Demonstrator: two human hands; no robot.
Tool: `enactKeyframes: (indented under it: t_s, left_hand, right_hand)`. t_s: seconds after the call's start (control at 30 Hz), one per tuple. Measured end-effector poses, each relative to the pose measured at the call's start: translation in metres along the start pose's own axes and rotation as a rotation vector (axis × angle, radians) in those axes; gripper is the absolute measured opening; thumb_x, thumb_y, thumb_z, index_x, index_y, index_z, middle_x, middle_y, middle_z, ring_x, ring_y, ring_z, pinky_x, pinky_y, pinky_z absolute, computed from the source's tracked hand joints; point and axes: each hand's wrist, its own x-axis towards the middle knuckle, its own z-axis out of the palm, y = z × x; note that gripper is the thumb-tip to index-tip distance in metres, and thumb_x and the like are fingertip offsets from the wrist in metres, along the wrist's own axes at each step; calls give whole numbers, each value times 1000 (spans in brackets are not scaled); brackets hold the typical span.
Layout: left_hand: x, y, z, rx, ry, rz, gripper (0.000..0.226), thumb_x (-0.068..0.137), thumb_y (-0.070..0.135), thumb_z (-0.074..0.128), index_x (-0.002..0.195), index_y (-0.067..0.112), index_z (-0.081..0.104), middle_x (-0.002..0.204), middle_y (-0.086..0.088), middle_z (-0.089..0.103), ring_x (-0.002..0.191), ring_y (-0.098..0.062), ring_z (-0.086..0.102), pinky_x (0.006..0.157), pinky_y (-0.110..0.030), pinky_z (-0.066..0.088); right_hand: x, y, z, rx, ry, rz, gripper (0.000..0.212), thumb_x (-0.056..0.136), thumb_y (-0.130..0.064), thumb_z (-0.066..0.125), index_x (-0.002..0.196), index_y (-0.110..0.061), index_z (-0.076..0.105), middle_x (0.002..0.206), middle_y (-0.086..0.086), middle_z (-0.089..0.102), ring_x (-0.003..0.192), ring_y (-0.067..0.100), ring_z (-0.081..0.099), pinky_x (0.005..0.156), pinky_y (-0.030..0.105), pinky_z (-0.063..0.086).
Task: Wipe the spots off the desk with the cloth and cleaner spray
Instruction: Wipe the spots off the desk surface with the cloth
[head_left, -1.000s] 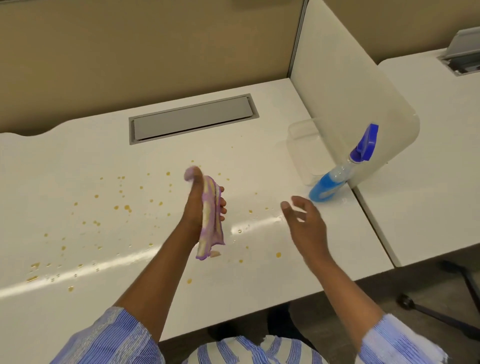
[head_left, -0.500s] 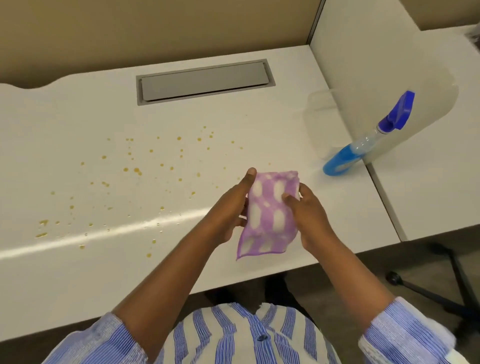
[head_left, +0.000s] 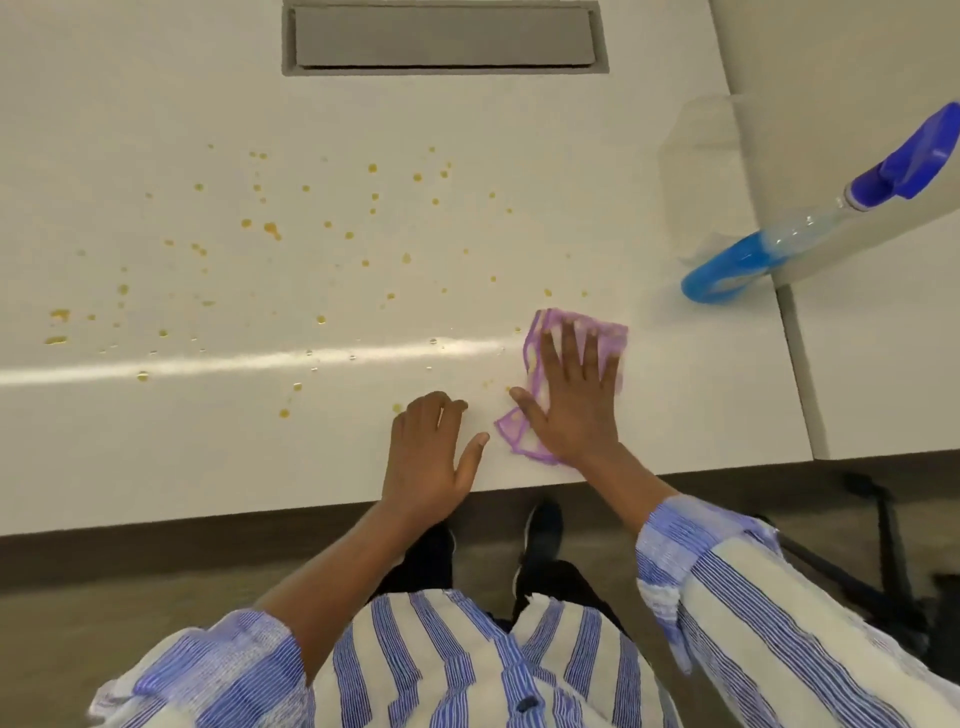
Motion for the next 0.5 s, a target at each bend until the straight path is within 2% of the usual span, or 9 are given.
enactKeyframes:
  t_s: [0.17, 0.33, 0.43, 0.5]
  left_hand:
    - [-15, -7, 39, 177, 41, -9, 55, 101, 53, 43, 131, 10, 59, 139, -14, 53, 126, -35, 51, 105, -46, 38]
    - [-13, -15, 61, 325, 130, 20, 66, 102, 62, 32, 133, 8, 53, 140, -17, 48, 127, -37, 47, 107, -49, 36]
    - [-15, -18, 67, 346, 191, 50, 68, 102, 63, 31, 135, 7, 52, 141, -19, 48, 128, -38, 46, 107, -50, 36]
    - [-15, -20, 70, 362, 225, 63, 69, 102, 63, 32, 136, 6, 51, 141, -19, 48, 129, -38, 45, 107, -50, 35]
  right_hand:
    - [28, 30, 9, -19, 72, -58, 87, 100, -72, 24, 166, -19, 5, 174, 10, -1, 160, 38, -3, 125, 67, 8]
    - [91, 67, -13, 2, 116, -18, 84, 100, -68, 22, 165, -18, 8, 175, 8, 5, 160, 39, 2, 125, 68, 6]
    - [128, 56, -25, 36, 143, -28, 80, 101, -65, 22, 165, -18, 11, 174, 7, 8, 160, 37, 5, 125, 67, 8]
    - [134, 30, -24, 30, 164, -117, 78, 102, -62, 24, 165, -17, 15, 174, 8, 11, 160, 37, 7, 126, 64, 8]
